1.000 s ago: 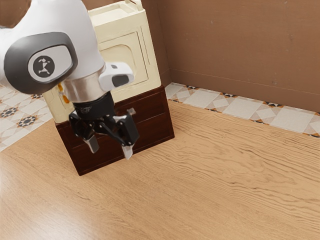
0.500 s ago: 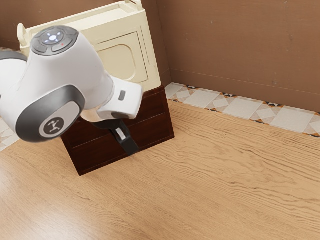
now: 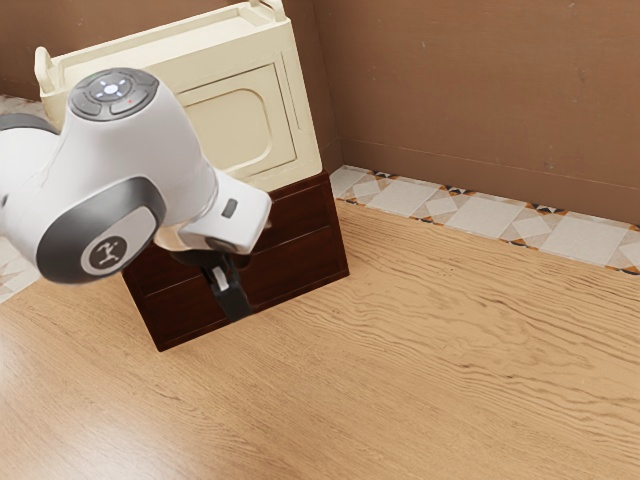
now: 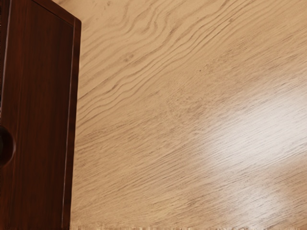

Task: Pull the drawer handle with one arm to open the drawer

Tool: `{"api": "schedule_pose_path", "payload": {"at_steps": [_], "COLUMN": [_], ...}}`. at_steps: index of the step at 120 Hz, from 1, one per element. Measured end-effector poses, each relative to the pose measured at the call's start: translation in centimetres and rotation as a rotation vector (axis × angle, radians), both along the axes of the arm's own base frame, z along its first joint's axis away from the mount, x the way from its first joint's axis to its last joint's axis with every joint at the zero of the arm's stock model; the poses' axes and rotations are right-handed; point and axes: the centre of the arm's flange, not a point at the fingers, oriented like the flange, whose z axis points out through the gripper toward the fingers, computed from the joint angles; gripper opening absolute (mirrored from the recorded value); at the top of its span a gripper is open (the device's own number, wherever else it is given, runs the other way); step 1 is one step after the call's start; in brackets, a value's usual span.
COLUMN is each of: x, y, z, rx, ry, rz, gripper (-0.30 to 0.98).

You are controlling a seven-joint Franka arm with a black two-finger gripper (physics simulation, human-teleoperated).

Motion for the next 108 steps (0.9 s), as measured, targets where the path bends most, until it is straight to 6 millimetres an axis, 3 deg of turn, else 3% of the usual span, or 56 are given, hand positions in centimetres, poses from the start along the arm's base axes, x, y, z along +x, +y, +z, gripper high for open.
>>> {"api": "schedule_pose_path", "payload": {"at_steps": [23, 40, 57, 108], "x": [2.7, 5.0, 6.4, 7.9], "y": [2.4, 4.6, 5.5, 8.0], "z": [-2.4, -2.5, -1.9, -4.1], "rx": [-0.004, 0.010, 0.033, 0.042], "ry": [0.022, -0.008, -0.044, -0.026], "rz": [0.031, 0.045, 0.031, 0.038], "gripper": [0.69, 0.69, 0.69, 0.69]}}
